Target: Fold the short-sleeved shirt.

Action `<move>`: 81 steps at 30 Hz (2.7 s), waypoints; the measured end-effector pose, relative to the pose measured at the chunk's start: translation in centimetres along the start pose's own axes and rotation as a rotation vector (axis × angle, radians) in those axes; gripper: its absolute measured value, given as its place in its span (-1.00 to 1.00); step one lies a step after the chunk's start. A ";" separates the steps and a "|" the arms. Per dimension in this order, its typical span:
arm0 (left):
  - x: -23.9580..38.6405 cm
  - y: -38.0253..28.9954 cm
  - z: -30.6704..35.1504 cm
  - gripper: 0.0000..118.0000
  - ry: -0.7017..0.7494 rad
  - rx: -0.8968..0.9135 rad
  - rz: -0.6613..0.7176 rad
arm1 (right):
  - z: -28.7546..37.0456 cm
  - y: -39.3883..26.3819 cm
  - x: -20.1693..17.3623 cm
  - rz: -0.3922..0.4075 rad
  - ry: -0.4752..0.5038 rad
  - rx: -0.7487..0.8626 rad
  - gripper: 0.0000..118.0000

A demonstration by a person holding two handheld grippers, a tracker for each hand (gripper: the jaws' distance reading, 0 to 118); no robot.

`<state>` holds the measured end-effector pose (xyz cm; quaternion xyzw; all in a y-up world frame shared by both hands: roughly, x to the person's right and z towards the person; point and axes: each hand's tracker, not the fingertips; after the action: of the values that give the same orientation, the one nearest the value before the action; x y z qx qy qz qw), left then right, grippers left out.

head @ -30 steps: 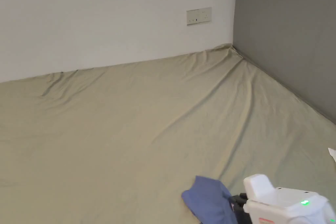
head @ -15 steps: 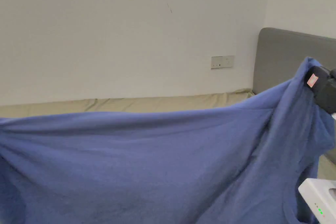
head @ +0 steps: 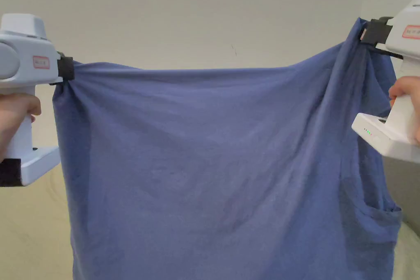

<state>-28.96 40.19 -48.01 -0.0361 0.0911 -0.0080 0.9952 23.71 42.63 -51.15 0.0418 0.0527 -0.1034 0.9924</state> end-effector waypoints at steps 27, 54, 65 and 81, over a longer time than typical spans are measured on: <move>4.7 -4.8 -16.9 -0.96 0.018 -0.130 -0.060 | -14.2 -4.8 1.9 0.111 -0.082 -0.213 -0.95; -5.7 -49.1 22.5 -0.96 -0.124 -0.756 0.080 | 32.6 -42.9 11.0 0.063 0.105 -0.968 -0.95; -5.7 -50.2 23.3 0.91 -0.067 -0.863 0.038 | 33.8 -45.4 11.7 0.180 0.002 -1.070 0.17; -4.9 -24.2 33.6 -1.00 0.031 0.000 0.101 | 37.1 -19.7 5.1 -0.065 0.039 -0.131 -0.95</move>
<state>-27.86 18.57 -12.41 -0.0312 0.1082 0.0418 0.9928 28.08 18.89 -16.34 -0.0228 0.0799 -0.1313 0.9879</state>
